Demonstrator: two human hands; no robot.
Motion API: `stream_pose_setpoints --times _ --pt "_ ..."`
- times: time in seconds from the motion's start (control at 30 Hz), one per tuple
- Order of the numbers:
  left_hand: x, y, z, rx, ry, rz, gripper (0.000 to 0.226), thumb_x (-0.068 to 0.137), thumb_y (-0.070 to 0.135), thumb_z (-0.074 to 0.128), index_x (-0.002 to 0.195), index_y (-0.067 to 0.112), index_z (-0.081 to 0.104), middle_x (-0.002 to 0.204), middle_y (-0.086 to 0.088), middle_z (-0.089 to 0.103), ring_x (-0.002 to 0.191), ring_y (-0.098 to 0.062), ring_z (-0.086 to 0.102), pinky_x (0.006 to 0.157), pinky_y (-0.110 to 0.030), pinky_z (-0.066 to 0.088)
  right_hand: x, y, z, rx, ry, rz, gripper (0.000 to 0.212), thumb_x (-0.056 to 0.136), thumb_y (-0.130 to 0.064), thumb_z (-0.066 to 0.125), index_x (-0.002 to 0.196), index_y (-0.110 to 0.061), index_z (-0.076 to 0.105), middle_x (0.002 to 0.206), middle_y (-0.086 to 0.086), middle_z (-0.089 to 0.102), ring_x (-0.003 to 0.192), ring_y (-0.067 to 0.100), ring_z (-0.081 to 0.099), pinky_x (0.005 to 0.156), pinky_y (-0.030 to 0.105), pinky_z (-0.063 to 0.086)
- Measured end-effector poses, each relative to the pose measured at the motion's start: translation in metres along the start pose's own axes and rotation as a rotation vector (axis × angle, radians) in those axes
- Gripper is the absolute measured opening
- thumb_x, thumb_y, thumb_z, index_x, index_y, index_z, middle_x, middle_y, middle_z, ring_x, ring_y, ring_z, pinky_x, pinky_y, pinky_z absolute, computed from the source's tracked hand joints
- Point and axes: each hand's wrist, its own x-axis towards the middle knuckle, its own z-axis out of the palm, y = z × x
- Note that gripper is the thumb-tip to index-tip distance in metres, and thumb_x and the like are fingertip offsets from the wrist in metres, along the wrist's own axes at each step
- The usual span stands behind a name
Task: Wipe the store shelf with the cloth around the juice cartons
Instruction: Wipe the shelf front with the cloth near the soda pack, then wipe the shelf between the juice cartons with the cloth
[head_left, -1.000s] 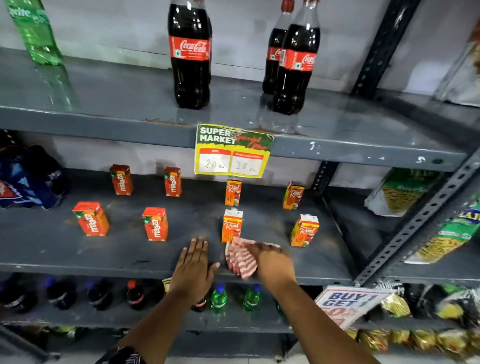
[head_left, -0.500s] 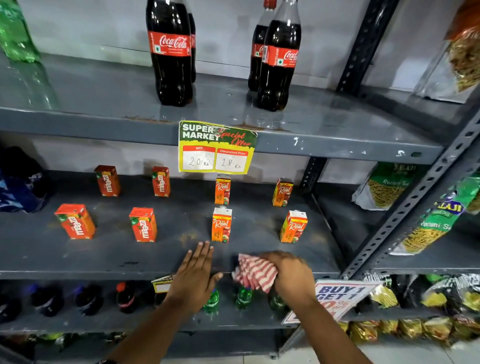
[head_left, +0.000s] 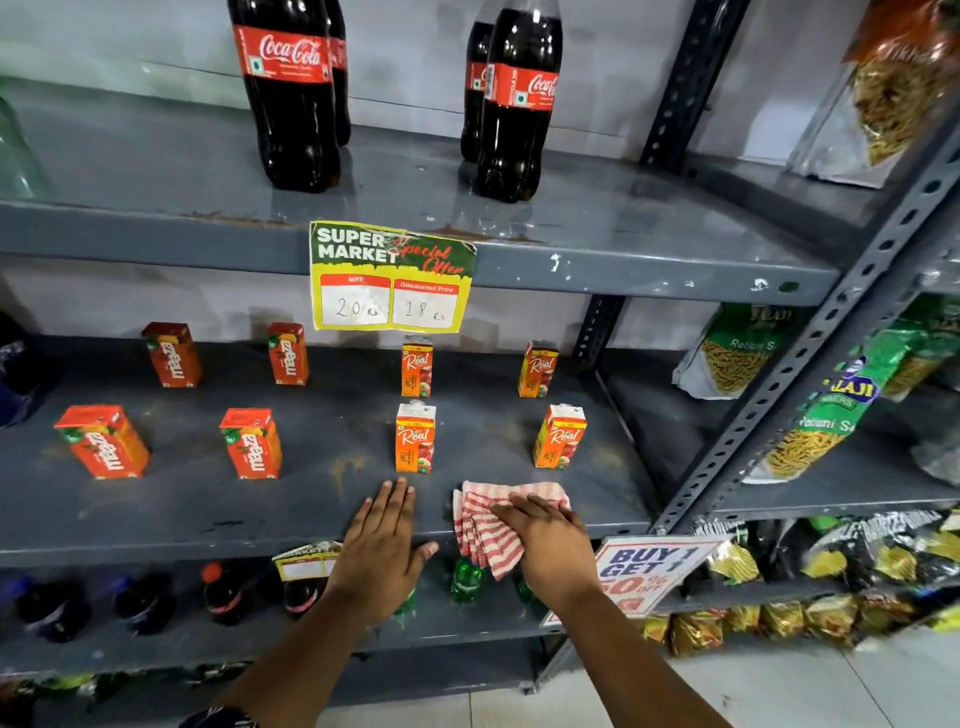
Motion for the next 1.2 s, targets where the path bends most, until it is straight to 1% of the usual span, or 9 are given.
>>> stream_pose_setpoints --times 0.17,0.3,0.37,0.5,0.57,0.73,0.83,0.97,1.2 --pt "0.003 0.0 0.0 -0.022 -0.022 -0.026 0.103 0.072 0.073 -0.02 0.15 0.009 0.0 0.161 -0.009 0.001 0.147 -0.021 -0.006 0.115 -0.033 -0.008 -0.023 0.02 -0.023 0.141 0.054 -0.004 0.049 0.08 -0.03 0.044 0.125 -0.048 0.055 0.132 -0.01 0.062 0.116 0.02 0.061 0.097 0.03 0.046" --pt "0.008 0.001 -0.007 -0.06 -0.01 -0.087 0.082 0.09 0.062 0.007 0.149 0.006 0.0 0.161 -0.01 0.002 0.147 -0.02 -0.008 0.116 -0.033 -0.008 -0.012 0.046 -0.048 0.173 0.193 0.096 0.042 0.082 -0.027 0.051 0.119 -0.044 0.059 0.119 -0.008 0.068 0.098 0.026 0.068 0.076 0.032 0.052" --pt "0.011 0.002 -0.011 -0.069 0.034 -0.123 0.075 0.096 0.054 0.018 0.149 0.005 0.004 0.16 -0.011 0.007 0.148 -0.021 -0.004 0.117 -0.034 -0.007 -0.003 0.058 -0.052 0.093 0.223 0.137 0.039 0.086 -0.028 0.055 0.122 -0.042 0.056 0.122 -0.007 0.066 0.098 0.026 0.067 0.076 0.033 0.052" --pt "0.012 0.0 -0.014 -0.066 0.038 -0.169 0.071 0.098 0.049 0.024 0.149 0.003 0.009 0.16 -0.013 0.011 0.148 -0.024 0.001 0.119 -0.036 -0.002 -0.002 0.065 -0.032 -0.051 -0.031 0.21 0.055 0.09 -0.015 0.043 0.139 -0.04 0.04 0.145 0.001 0.048 0.127 0.026 0.051 0.101 0.038 0.043" --pt "0.011 -0.004 -0.011 -0.056 0.009 -0.176 0.07 0.098 0.048 0.025 0.149 0.003 0.008 0.16 -0.013 0.008 0.148 -0.025 0.001 0.119 -0.037 0.0 -0.014 0.062 -0.022 -0.019 -0.043 0.245 0.063 0.085 -0.014 0.044 0.142 -0.041 0.037 0.151 -0.002 0.041 0.136 0.023 0.041 0.108 0.039 0.037" --pt "0.009 -0.008 -0.007 -0.046 0.009 -0.165 0.068 0.099 0.046 0.023 0.15 0.005 0.006 0.16 -0.012 0.005 0.148 -0.024 -0.001 0.118 -0.036 0.0 -0.039 0.069 -0.023 0.025 0.063 0.218 0.059 0.076 -0.015 0.043 0.126 -0.044 0.055 0.123 -0.004 0.067 0.104 0.025 0.065 0.082 0.035 0.053" --pt "0.01 -0.008 -0.006 -0.068 0.016 -0.176 0.068 0.098 0.046 0.023 0.15 0.005 0.006 0.16 -0.012 0.005 0.148 -0.023 -0.001 0.118 -0.036 0.0 -0.056 0.083 -0.028 0.148 0.054 0.292 0.049 0.073 -0.022 0.043 0.114 -0.041 0.064 0.107 -0.001 0.074 0.096 0.027 0.068 0.076 0.035 0.054" --pt "0.01 -0.006 -0.008 -0.086 0.035 -0.191 0.067 0.098 0.045 0.023 0.149 0.004 0.007 0.16 -0.012 0.007 0.148 -0.023 0.001 0.119 -0.035 0.0 -0.054 0.092 -0.049 0.297 0.229 0.408 0.03 0.082 -0.022 0.053 0.111 -0.03 0.062 0.087 0.005 0.074 0.078 0.03 0.068 0.064 0.036 0.055" --pt "0.014 -0.009 -0.002 -0.072 0.073 -0.23 0.067 0.098 0.044 0.024 0.149 0.003 0.01 0.16 -0.012 0.013 0.148 -0.023 0.003 0.12 -0.037 0.001 0.03 0.089 -0.112 0.318 0.45 0.662 0.023 0.087 -0.01 0.051 0.109 -0.008 0.045 0.099 0.021 0.069 0.088 0.04 0.067 0.065 0.038 0.047"
